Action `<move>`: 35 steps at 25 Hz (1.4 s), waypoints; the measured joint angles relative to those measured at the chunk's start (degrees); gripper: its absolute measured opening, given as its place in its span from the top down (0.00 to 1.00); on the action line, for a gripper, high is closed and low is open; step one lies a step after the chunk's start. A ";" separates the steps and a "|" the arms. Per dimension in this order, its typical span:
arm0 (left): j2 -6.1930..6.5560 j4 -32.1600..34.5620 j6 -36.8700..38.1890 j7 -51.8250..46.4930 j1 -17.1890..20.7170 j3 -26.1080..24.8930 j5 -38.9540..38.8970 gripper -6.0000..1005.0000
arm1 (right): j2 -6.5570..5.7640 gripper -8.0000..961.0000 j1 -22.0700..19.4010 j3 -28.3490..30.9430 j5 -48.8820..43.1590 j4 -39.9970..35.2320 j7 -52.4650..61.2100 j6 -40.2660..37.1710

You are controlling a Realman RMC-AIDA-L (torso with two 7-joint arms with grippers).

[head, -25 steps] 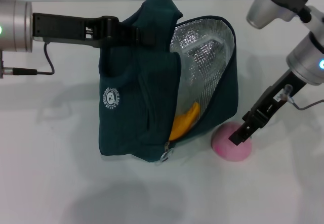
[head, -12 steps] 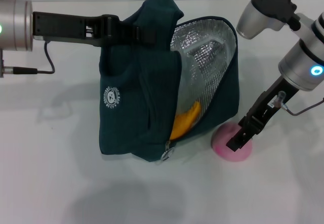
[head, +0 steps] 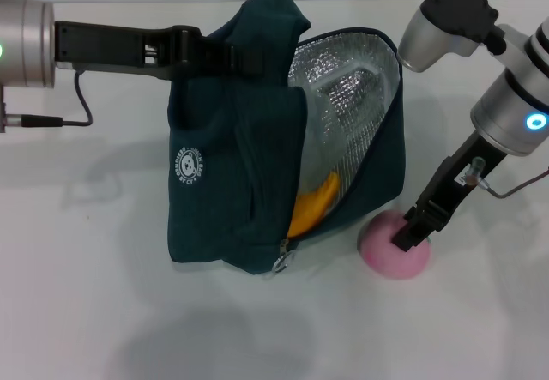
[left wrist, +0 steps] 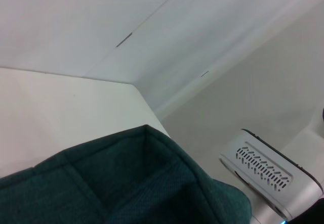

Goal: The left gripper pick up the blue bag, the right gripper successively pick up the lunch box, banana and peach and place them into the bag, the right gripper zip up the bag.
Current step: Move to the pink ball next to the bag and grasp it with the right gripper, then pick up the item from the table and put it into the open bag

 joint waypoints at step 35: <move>0.02 0.00 -0.09 -0.02 0.52 -0.44 -0.06 0.95 | -5.41 0.95 -3.33 33.15 20.32 -4.11 -7.51 -17.07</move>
